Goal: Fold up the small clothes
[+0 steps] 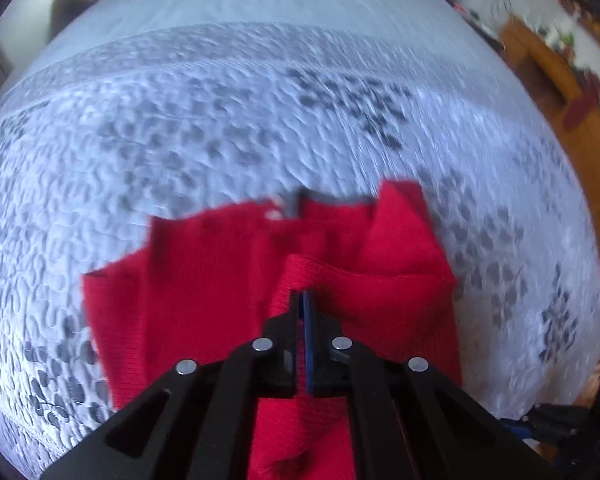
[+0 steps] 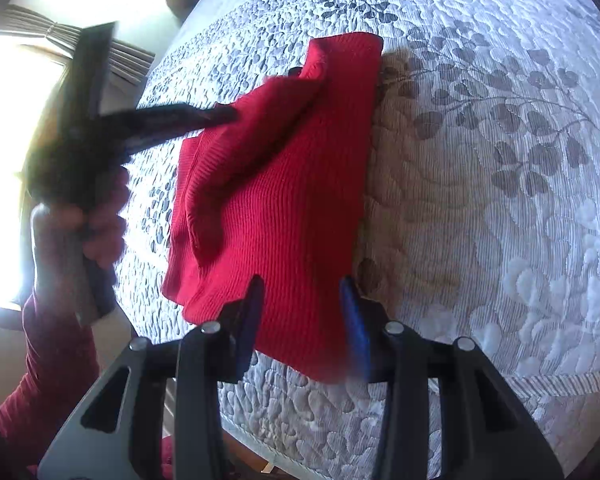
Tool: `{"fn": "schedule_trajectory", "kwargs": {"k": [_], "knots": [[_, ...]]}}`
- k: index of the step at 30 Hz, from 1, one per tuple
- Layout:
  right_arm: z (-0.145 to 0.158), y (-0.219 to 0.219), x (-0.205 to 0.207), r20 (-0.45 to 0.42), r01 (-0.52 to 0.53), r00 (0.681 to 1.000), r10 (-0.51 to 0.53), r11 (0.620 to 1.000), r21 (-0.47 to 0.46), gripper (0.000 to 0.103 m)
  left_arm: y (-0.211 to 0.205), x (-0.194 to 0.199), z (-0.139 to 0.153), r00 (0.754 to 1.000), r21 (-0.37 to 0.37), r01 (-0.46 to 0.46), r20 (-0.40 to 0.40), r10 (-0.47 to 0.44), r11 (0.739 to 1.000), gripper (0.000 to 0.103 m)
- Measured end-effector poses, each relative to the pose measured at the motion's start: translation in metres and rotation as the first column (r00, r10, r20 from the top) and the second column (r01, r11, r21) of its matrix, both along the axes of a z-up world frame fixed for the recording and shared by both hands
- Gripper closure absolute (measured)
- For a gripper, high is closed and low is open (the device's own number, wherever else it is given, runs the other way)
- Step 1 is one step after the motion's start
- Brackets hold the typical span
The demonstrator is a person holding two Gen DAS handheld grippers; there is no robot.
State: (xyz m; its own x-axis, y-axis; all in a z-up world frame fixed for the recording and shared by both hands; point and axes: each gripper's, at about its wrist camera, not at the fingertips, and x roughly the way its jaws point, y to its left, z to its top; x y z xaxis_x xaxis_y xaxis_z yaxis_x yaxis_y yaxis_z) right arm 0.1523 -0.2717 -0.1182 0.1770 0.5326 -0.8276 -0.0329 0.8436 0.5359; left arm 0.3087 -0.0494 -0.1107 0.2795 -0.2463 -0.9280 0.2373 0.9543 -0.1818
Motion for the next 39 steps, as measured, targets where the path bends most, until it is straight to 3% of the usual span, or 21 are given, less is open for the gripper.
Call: {"fn": "schedule_trajectory", "kwargs": {"k": [2,5,8,11,12,13,14,17,20,21,24,26,28,29,31,33,35,36,37,39], "knots": [[-0.001,0.0,0.0,0.0,0.0,1.0,0.0,1.0,0.0,0.063,0.021,0.007,0.012,0.999,-0.008,-0.041,0.021,0.042,0.999,0.102],[-0.002,0.004,0.003,0.002,-0.002,1.0,0.002,1.0,0.002,0.063,0.046,0.018,0.018,0.992,0.096,-0.117,0.065,0.111,0.989,0.102],[-0.001,0.01,0.003,0.011,-0.016,1.0,0.016,1.0,0.007,0.063,0.056,0.017,0.014,0.993,0.062,-0.12,0.024,0.119,0.991,0.099],[-0.001,0.015,0.005,0.011,-0.024,1.0,0.024,1.0,-0.003,0.062,0.036,0.003,0.01,0.999,0.044,-0.041,0.003,0.04,0.998,0.074],[-0.001,0.016,0.005,0.009,-0.024,1.0,0.024,1.0,-0.006,0.062,0.026,-0.001,0.009,1.0,0.046,-0.007,0.007,0.006,0.999,0.052],[-0.001,0.016,0.006,0.006,-0.025,1.0,0.025,1.0,-0.007,0.062,0.015,-0.007,0.009,0.999,0.05,0.026,0.019,-0.027,0.998,0.045],[-0.001,0.015,0.006,0.004,-0.024,1.0,0.024,1.0,-0.009,0.062,-0.001,-0.014,0.009,0.996,0.071,0.076,0.039,-0.079,0.995,0.045],[-0.002,0.011,0.005,-0.003,-0.019,1.0,0.019,1.0,-0.008,0.06,-0.048,-0.03,0.005,0.971,0.246,0.18,0.109,-0.211,0.952,0.042],[-0.004,0.005,0.004,-0.015,0.0,1.0,0.0,1.0,-0.001,0.06,-0.071,-0.031,-0.008,0.962,0.327,0.211,0.099,-0.256,0.921,0.04],[-0.004,0.003,0.004,-0.016,0.003,1.0,-0.003,1.0,0.001,0.06,-0.071,-0.028,-0.012,0.965,0.331,0.206,0.089,-0.248,0.921,0.043],[-0.004,0.001,0.002,-0.012,0.001,1.0,-0.001,1.0,0.001,0.06,-0.051,-0.008,-0.024,0.989,0.242,0.136,0.016,-0.144,0.961,0.102],[-0.004,0.001,0.0,-0.006,-0.006,1.0,0.006,1.0,0.004,0.06,-0.021,0.004,-0.023,1.0,0.138,0.023,-0.01,-0.022,0.99,0.103],[-0.005,0.001,0.0,-0.001,-0.008,1.0,0.008,1.0,0.011,0.06,0.005,0.009,-0.013,0.997,0.137,-0.069,0.035,0.065,0.988,0.103],[-0.006,0.002,0.0,-0.002,-0.009,1.0,0.009,1.0,0.012,0.06,0.017,0.012,-0.008,0.995,0.137,-0.098,0.046,0.092,0.986,0.101],[-0.009,0.003,0.001,-0.008,-0.005,1.0,0.005,1.0,0.01,0.06,0.042,0.019,-0.003,0.989,0.127,-0.143,0.046,0.138,0.982,0.084],[-0.012,0.006,0.004,-0.011,-0.003,1.0,0.003,1.0,0.017,0.06,0.06,0.02,0.002,0.984,0.113,-0.174,0.057,0.168,0.978,0.082],[-0.013,0.009,0.005,-0.01,-0.002,1.0,0.003,1.0,0.024,0.06,0.058,0.015,0.002,0.993,0.065,-0.116,0.027,0.115,0.991,0.082],[-0.013,0.01,0.006,-0.012,-0.001,1.0,0.002,1.0,0.024,0.06,0.05,0.011,0.002,0.997,0.054,-0.073,0.02,0.072,0.996,0.076],[-0.014,0.011,0.006,-0.015,0.0,1.0,0.001,1.0,0.024,0.06,0.038,0.006,0.001,0.999,0.062,-0.025,0.021,0.024,0.998,0.06],[-0.013,0.013,0.006,-0.017,-0.002,1.0,0.002,1.0,0.02,0.06,0.01,0.0,-0.003,0.998,0.105,0.059,0.032,-0.062,0.993,0.042]]}}
